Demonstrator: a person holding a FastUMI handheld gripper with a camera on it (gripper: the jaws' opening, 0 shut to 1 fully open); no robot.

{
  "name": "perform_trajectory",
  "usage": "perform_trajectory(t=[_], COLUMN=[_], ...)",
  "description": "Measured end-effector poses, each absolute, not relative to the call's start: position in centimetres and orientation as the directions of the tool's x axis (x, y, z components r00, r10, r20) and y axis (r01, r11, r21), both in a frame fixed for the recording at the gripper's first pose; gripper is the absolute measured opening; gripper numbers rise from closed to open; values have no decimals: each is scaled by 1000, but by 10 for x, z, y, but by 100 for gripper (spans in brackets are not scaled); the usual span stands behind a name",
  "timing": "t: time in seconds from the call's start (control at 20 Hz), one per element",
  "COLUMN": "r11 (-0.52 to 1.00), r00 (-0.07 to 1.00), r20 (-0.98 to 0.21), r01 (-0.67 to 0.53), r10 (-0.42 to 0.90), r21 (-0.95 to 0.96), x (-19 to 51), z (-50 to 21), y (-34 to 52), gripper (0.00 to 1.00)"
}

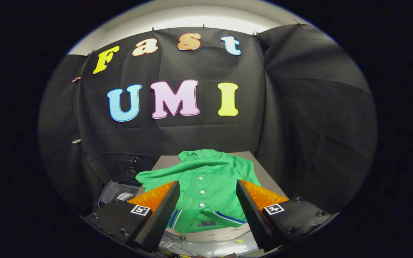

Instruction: Put the clothes into the washing machine and then close the washing machine lid.

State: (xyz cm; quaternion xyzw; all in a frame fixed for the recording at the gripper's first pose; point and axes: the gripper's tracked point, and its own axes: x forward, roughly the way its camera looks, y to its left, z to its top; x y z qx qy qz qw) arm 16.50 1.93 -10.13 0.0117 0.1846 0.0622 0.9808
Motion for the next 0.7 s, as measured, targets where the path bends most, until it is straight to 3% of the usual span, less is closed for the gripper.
perform_trajectory(t=[0.45, 0.7], r11=[985, 989], r00=[812, 767], r20=[-560, -634], r01=[-159, -145], r10=[165, 101], r21=[61, -18], x=[230, 249], z=[-158, -192], y=[46, 51], gripper=[99, 99])
